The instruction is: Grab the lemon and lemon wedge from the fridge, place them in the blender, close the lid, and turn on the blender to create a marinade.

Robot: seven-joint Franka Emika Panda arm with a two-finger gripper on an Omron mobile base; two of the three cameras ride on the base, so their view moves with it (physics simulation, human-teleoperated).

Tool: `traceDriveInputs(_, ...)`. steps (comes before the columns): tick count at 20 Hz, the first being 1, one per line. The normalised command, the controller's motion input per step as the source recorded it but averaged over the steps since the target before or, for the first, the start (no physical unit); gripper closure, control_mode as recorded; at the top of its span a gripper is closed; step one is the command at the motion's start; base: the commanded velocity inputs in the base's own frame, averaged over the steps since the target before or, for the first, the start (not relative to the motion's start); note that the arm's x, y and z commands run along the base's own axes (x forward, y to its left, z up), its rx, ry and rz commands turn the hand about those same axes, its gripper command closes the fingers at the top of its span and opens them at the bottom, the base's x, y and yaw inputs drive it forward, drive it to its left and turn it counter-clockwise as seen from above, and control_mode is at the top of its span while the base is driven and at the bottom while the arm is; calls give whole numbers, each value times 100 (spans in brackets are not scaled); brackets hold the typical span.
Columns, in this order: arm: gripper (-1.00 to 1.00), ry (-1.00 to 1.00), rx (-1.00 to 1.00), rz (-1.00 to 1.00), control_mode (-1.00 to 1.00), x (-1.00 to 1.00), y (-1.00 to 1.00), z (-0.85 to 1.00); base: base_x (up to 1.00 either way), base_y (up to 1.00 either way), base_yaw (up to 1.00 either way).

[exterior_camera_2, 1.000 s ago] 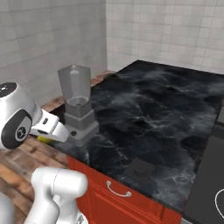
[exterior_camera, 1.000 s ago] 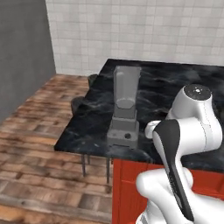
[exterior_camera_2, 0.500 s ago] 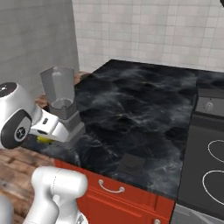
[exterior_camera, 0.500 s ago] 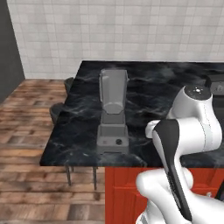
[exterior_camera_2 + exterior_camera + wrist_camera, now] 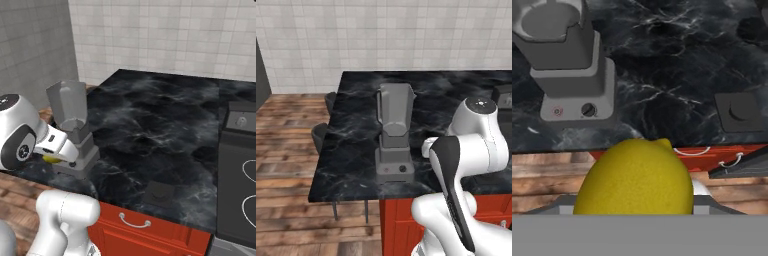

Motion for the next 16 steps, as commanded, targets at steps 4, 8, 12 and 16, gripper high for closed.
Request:
traceDriveInputs(4, 100, -3, 0, 0, -100, -4, 0, 19, 0, 0, -1)
traceDriveInputs(8, 100, -16, 0, 0, -100, -1, 0, 93, 0, 0, 0)
traceDriveInputs(12, 100, -16, 0, 0, -100, 12, 9, 100, 0, 0, 0)
traceDriveInputs(16, 100, -6, 0, 0, -100, 30, 2, 84, 0, 0, 0)
